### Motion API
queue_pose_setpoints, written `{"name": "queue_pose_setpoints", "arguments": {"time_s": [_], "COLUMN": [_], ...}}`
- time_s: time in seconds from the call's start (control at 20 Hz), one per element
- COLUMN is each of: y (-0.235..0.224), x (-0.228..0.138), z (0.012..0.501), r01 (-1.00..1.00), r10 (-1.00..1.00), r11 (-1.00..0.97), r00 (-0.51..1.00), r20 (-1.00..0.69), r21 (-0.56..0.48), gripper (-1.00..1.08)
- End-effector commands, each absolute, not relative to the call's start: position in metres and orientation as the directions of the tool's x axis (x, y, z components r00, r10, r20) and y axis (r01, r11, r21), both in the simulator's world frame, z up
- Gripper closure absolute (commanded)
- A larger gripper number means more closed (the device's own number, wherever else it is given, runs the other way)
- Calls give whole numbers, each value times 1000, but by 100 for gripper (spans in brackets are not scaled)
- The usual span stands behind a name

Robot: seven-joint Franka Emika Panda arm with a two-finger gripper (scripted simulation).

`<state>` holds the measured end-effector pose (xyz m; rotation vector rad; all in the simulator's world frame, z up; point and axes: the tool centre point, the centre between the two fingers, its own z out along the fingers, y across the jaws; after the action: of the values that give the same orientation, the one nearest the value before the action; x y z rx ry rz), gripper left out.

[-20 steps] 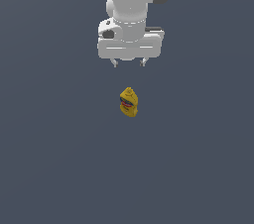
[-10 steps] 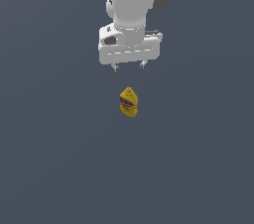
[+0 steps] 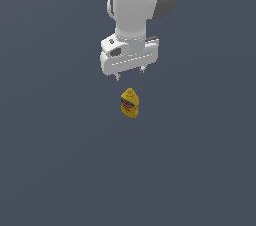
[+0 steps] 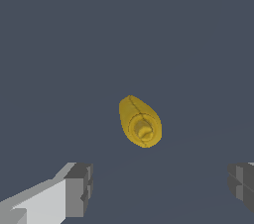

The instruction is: Pick up the object and move it to a goal position.

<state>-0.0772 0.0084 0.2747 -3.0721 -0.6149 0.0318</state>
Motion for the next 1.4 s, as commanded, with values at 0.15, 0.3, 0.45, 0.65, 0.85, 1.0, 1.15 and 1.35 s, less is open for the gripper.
{"name": "queue_pose_setpoints", "arguments": {"time_s": [0.15, 0.3, 0.45, 0.65, 0.85, 1.0, 1.15, 1.35], "y": [8, 9, 9, 9, 9, 9, 9, 9], "x": [-76, -76, -75, -75, -75, -75, -76, -76], "z": [259, 251, 243, 234, 227, 224, 222, 220], "r01": [513, 578, 639, 702, 746, 768, 782, 788], "r10": [513, 578, 639, 702, 746, 768, 782, 788], "r11": [-858, -816, -769, -712, -666, -640, -623, -615], "r00": [858, 816, 769, 712, 666, 640, 623, 615], "r20": [-12, -9, -6, -3, -2, -1, 0, 0], "r21": [-10, -9, -7, -4, -2, -1, 0, 0], "gripper": [-92, -92, -92, -92, -92, -92, -92, -92]}}
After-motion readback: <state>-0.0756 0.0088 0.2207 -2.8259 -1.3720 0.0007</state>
